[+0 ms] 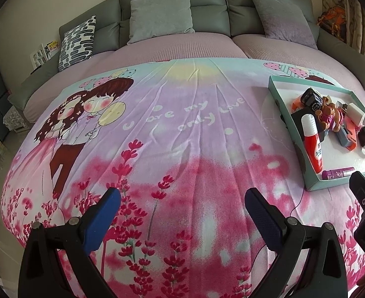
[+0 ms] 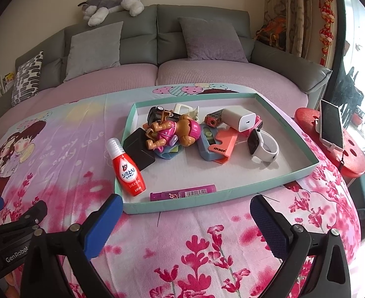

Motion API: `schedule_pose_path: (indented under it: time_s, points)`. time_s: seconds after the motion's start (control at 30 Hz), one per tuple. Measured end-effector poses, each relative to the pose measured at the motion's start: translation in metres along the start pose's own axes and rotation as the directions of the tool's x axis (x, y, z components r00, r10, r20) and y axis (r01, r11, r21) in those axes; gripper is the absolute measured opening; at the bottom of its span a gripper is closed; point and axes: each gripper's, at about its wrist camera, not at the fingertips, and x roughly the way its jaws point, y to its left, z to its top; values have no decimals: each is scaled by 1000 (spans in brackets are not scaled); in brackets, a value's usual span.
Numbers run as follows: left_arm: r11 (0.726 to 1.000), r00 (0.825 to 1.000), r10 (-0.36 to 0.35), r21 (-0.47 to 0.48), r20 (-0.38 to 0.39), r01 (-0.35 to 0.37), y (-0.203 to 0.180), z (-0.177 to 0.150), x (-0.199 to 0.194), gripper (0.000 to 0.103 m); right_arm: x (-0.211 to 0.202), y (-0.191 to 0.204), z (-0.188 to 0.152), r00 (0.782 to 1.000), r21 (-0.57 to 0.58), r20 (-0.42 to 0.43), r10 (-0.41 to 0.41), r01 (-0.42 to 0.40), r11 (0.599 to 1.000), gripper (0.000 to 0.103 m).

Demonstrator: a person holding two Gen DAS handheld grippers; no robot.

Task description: Organize rigid objects

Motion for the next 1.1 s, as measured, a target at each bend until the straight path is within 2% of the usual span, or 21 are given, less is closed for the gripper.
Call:
schedule_pose_path:
  time_s: [1.1]
  points:
    - [1000, 1000, -23, 15, 3, 23, -3, -8, 11, 100, 8, 5, -5, 1000, -17, -6, -8, 7, 1000, 103]
